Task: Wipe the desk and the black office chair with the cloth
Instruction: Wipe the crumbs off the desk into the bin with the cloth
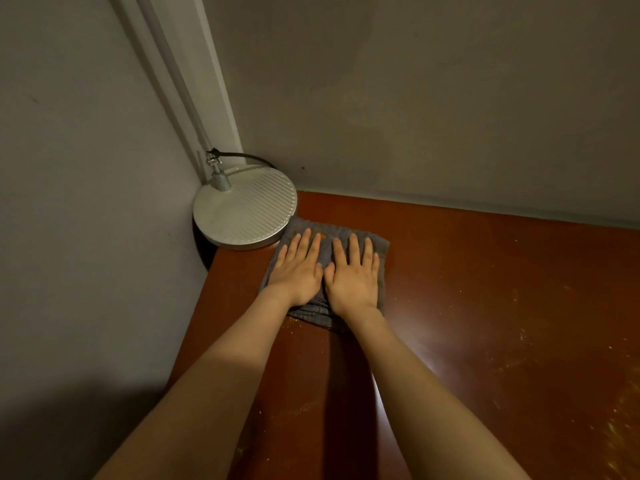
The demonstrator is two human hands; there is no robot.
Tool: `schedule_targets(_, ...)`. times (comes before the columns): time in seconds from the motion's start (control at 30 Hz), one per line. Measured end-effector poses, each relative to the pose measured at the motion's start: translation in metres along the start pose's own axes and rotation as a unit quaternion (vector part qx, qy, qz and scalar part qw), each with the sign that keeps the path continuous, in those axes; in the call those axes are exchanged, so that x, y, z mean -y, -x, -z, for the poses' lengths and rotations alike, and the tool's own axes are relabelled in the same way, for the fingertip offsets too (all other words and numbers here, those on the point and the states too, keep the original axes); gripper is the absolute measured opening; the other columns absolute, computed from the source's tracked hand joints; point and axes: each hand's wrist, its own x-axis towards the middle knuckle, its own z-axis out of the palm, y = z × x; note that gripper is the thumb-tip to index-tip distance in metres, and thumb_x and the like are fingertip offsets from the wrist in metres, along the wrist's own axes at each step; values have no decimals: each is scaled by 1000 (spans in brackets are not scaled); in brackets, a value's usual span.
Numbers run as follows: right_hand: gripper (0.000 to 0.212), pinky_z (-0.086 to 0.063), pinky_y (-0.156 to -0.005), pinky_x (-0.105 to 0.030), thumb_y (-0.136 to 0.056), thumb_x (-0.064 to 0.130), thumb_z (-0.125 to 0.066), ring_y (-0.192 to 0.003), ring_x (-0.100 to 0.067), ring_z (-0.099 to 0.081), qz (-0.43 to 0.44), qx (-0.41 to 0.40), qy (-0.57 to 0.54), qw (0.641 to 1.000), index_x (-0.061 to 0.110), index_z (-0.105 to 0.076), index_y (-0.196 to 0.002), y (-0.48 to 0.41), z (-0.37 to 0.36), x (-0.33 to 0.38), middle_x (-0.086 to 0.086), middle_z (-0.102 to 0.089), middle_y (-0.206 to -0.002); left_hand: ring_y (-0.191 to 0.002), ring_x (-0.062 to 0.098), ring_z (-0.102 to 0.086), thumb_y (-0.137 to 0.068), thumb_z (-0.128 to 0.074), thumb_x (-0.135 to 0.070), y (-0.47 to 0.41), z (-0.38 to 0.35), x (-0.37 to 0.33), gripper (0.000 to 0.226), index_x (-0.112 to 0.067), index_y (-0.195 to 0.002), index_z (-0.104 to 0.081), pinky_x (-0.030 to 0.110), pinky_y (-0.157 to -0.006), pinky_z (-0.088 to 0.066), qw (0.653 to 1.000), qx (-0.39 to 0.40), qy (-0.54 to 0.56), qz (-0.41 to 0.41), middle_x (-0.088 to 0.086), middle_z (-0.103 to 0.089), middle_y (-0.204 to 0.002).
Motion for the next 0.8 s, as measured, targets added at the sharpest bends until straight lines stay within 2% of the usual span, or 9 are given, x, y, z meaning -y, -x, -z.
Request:
schedule_targets(0.33, 54, 10, -116, -43, -102, 33, -22, -144, -31, 15, 1, 2, -11, 1000, 20, -6, -152, 29, -13, 23, -9, 6, -159, -144, 19, 19, -102, -16, -26, 33, -10, 21, 56, -16, -148, 15, 35, -116, 11, 1000, 6, 3, 2, 4, 23, -155)
schedule_targets(0.8, 55, 13, -115, -43, -102, 32, -22, -143, -32, 19, 36, 31, -15, 999, 20, -2, -152, 64, -33, 65, -10, 10, -159, -143, 17, 21, -102, -16, -27, 86, -21, 57, 56, -16, -148, 16, 33, -115, 13, 999, -7, 14, 45, 4, 25, -155)
